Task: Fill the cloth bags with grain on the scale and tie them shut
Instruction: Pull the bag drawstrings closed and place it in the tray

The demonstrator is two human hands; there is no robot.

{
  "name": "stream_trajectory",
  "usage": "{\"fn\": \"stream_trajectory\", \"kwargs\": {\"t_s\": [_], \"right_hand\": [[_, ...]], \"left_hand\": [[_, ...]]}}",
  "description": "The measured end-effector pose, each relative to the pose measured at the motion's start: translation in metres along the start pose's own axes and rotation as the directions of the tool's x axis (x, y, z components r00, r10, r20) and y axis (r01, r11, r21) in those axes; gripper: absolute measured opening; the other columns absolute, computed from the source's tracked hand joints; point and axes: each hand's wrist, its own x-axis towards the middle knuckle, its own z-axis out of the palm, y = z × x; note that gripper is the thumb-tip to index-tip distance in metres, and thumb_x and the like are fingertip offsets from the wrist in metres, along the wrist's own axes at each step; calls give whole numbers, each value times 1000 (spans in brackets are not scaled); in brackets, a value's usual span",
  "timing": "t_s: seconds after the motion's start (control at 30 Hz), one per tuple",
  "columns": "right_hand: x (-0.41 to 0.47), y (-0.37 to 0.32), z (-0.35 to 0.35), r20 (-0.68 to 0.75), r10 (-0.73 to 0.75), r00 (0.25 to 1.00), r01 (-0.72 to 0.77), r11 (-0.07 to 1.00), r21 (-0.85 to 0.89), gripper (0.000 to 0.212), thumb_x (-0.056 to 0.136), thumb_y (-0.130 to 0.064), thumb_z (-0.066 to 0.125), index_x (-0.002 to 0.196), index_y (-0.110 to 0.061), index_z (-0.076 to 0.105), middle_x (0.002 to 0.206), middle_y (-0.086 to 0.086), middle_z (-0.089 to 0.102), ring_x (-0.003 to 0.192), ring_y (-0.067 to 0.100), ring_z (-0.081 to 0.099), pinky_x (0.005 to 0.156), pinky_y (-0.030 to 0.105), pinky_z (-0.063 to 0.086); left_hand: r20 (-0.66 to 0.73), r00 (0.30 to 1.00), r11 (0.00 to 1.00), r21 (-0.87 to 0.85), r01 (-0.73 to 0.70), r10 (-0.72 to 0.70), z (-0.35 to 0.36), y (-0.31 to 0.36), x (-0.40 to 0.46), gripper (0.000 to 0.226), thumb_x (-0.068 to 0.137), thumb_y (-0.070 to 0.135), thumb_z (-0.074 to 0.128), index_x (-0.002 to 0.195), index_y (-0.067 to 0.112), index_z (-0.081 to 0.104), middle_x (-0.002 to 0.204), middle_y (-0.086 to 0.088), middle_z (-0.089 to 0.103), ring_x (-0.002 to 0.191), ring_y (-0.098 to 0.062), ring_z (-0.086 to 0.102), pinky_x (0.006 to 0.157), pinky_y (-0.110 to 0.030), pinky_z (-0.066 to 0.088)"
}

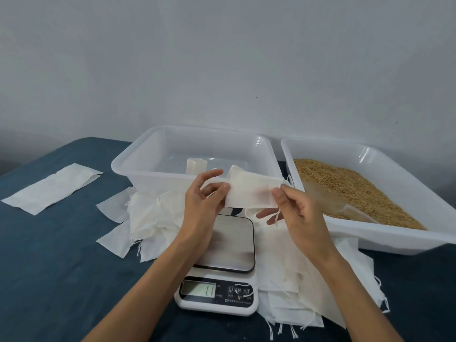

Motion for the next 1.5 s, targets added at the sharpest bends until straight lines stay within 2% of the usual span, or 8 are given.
{"fn": "stream_trajectory", "kwargs": {"t_s": [0.17, 0.33, 0.53, 0.67, 0.93, 1.17, 1.4, 1.5], "right_hand": [[-3, -11, -6, 32, 26, 999, -23, 996, -86, 39, 103, -43, 52, 84, -10, 63, 64, 11, 57, 59, 24, 73, 52, 52, 52], [-2, -45, -6, 199, 43, 979, -15, 990, -143, 39, 94, -68, 47, 94, -39, 73, 58, -1, 64, 55, 20, 72, 45, 36, 54], [12, -77, -23, 270, 136, 953, -78, 974, -214, 71, 80, -89, 36, 93, -32, 78, 85, -6, 78, 60, 23, 74, 45, 27, 52], [30, -60, -77, -43, 100, 994, -109, 928, -357, 48, 90, -73, 48, 95, -34, 76, 85, -5, 78, 65, 19, 74, 61, 34, 59], [44, 29, -176, -129, 638, 759, -381, 274, -883, 60, 77, -50, 82, 126, -21, 61, 116, -2, 66, 102, 15, 63, 96, 38, 53], [48, 53, -183, -158, 498, 852, -297, 212, -931, 13, 89, -25, 73, 98, -16, 70, 101, 2, 71, 88, 20, 65, 79, 37, 55], [48, 51, -217, -238, 277, 931, -211, -127, -969, 33, 89, -5, 68, 106, -32, 72, 91, -4, 50, 77, 19, 55, 69, 33, 36], [48, 53, -213, -135, 296, 945, -130, -38, -991, 33, 89, -3, 68, 108, -30, 75, 99, -3, 59, 80, 17, 55, 73, 30, 35]], "left_hand": [[189, 896, 774, 452, -444, 403, -4, 15, -16, 39, 92, 15, 75, 129, 20, 63, 125, 5, 66, 116, -5, 63, 101, -21, 45], [544, 822, 588, 613, -527, 168, -2, 8, -36, 83, 81, 25, 86, 152, 30, 43, 145, 18, 51, 138, 1, 45, 113, -15, 32], [522, 851, 749, 544, -378, 51, 4, 17, -29, 43, 77, 14, 64, 121, 13, 62, 106, -1, 70, 99, -20, 65, 90, -44, 53], [479, 877, 868, 420, -265, 36, -6, 11, -25, 28, 73, 7, 69, 100, 7, 64, 99, -11, 68, 90, -17, 63, 79, -29, 51], [417, 909, 942, 313, -124, -19, -15, -2, -20, 32, 75, 21, 80, 104, 15, 70, 97, -6, 75, 90, -18, 71, 76, -26, 57], [395, 919, 970, 221, -105, 10, -16, -3, -18, 26, 73, 28, 85, 94, 17, 72, 97, -12, 74, 98, -33, 70, 79, -21, 57], [402, 915, 959, 246, -140, 30, -16, -4, -16, 19, 75, 22, 80, 88, 12, 71, 95, -9, 73, 100, -35, 68, 73, -21, 54], [398, 917, 965, 228, -129, 29, -15, -2, -18, 23, 73, 17, 86, 90, 13, 71, 93, -12, 72, 101, -37, 67, 73, -22, 54]]}}
